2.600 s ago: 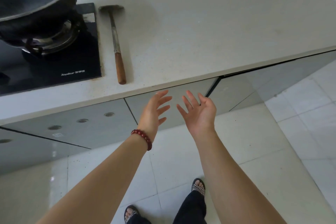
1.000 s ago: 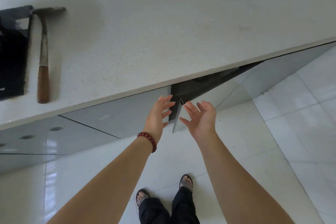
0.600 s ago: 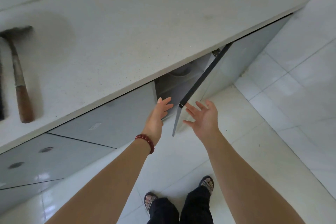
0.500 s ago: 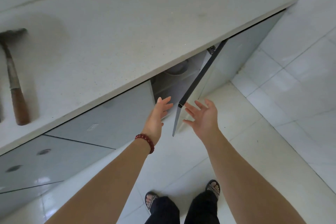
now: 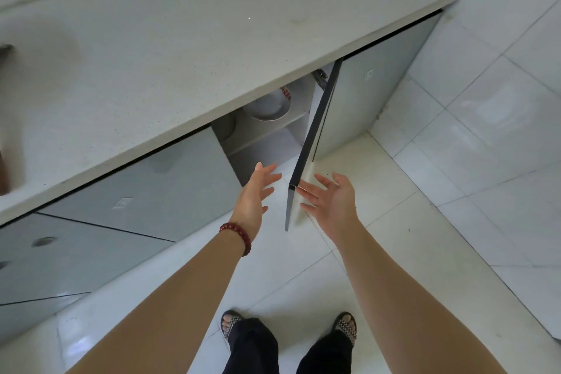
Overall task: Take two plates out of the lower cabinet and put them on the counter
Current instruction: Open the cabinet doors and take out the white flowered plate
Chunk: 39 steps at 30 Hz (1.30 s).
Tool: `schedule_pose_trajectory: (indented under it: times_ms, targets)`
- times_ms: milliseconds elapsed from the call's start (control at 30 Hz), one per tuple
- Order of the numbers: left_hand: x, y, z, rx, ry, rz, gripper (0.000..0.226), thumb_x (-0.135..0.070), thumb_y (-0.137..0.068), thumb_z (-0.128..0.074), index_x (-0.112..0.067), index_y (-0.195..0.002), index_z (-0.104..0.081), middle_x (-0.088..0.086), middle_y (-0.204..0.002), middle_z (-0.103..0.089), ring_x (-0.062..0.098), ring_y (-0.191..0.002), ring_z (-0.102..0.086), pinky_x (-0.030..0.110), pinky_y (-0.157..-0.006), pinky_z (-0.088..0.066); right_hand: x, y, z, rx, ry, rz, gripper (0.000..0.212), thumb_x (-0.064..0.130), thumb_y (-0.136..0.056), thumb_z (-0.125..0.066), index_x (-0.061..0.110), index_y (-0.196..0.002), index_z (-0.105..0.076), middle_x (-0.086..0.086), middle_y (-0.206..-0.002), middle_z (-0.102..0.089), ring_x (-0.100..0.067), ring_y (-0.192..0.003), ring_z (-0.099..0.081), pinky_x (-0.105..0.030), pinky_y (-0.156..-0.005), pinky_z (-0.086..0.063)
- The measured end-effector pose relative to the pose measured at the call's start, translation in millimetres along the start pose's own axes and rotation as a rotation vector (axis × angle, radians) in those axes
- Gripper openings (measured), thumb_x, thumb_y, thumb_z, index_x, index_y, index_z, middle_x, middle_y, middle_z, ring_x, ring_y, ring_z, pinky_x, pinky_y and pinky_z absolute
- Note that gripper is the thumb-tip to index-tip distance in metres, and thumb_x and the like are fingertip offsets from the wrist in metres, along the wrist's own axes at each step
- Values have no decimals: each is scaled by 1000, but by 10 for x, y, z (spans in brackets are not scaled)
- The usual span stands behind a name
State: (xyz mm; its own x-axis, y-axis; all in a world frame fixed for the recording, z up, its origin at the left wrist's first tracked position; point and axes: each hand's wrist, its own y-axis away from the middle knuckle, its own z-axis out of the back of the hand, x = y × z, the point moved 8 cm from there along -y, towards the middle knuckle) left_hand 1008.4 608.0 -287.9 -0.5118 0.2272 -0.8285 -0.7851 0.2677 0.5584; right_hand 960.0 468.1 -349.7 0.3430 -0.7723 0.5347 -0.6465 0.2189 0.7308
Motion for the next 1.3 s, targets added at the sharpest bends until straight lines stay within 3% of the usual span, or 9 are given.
schedule_pose_trajectory:
  times_ms: [267, 433, 633, 767, 1000, 1300]
  targets:
    - [-24, 177, -743, -13, 20, -7, 46, -57, -92, -16, -39, -121, -47, -11, -126, -50, 21, -127, -42, 45, -104, -29, 365, 132, 632, 38, -14, -16, 26, 26, -88, -35, 13, -105, -49, -26, -116, -61, -39, -112, -55, -55, -100, -37]
    - [-17, 238, -1099, -19, 33, 2, 52, -55, -93, -18, -33, -129, -48, -9, -129, -52, 21, -127, -43, 44, -104, -30, 605, 188, 963, 23, -25, -15, 31, 25, -87, -37, 12, -112, -49, -25, -116, -61, -37, -111, -56, -50, -91, -43]
    - [-47, 286, -1504, -19, 23, 11, 55, -52, -94, -19, -25, -134, -46, -1, -139, -48, 24, -130, -41, 46, -106, -28, 882, 226, 1279, -24, 0, 26, 38, 23, -90, -34, 10, -124, -45, -22, -115, -61, -34, -111, -55, -51, -96, -41]
    - [-71, 283, -1736, -15, 28, 21, 54, -50, -95, -19, -23, -135, -45, 2, -141, -47, 26, -132, -40, 48, -108, -27, 1046, 219, 1458, -46, -4, 39, 36, 31, -95, -29, 11, -120, -47, -20, -114, -62, -32, -109, -56, -48, -94, -41]
    - [-80, 289, -1987, -3, 31, 29, 51, -48, -96, -22, -23, -133, -46, 2, -139, -48, 27, -131, -40, 47, -107, -28, 1225, 203, 1643, -53, -20, 66, 51, 50, -96, -21, 15, -125, -46, -10, -108, -62, -30, -117, -51, -48, -96, -37]
    - [-168, 287, -2155, 8, 27, 5, 50, -48, -95, -22, -25, -131, -48, 1, -136, -50, 27, -130, -41, 48, -106, -29, 1430, 353, 1758, -33, 6, 108, 53, 49, -97, -18, 16, -129, -46, -11, -132, -52, -29, -125, -44, -47, -102, -34]
